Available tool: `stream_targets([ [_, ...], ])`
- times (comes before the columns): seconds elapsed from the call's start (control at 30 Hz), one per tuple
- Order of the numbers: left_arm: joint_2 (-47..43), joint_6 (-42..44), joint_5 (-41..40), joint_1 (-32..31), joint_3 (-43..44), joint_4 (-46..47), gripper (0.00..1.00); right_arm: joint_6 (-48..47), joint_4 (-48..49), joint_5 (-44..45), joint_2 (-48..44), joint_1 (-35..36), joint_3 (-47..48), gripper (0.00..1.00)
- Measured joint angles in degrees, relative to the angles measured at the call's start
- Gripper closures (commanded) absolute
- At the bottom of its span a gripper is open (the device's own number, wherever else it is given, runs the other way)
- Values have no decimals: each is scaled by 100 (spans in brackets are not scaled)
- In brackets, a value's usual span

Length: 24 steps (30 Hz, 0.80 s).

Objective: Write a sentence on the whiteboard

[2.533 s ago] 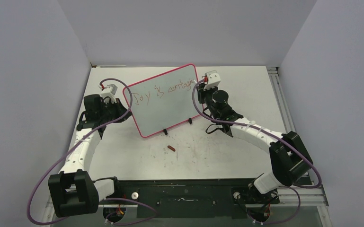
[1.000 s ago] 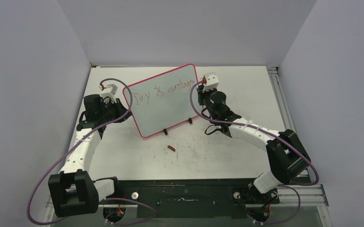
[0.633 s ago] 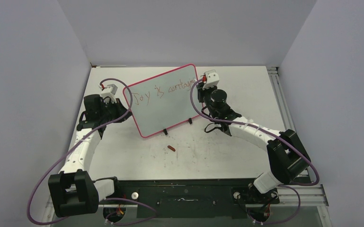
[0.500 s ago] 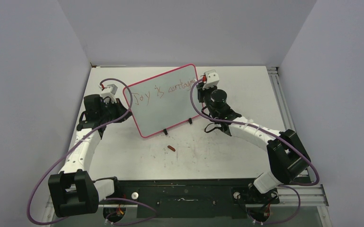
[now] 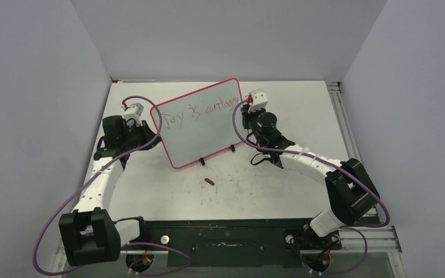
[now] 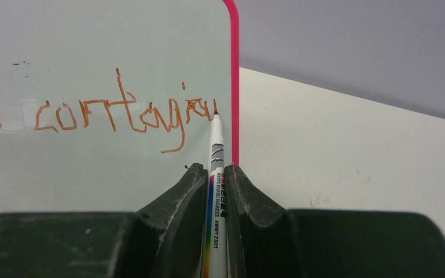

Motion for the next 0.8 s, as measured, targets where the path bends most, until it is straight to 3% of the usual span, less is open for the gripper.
stream_targets([
  [0.8,0,0,4,-2,0,-2,100,4,28,245,-302,33,-197,95],
])
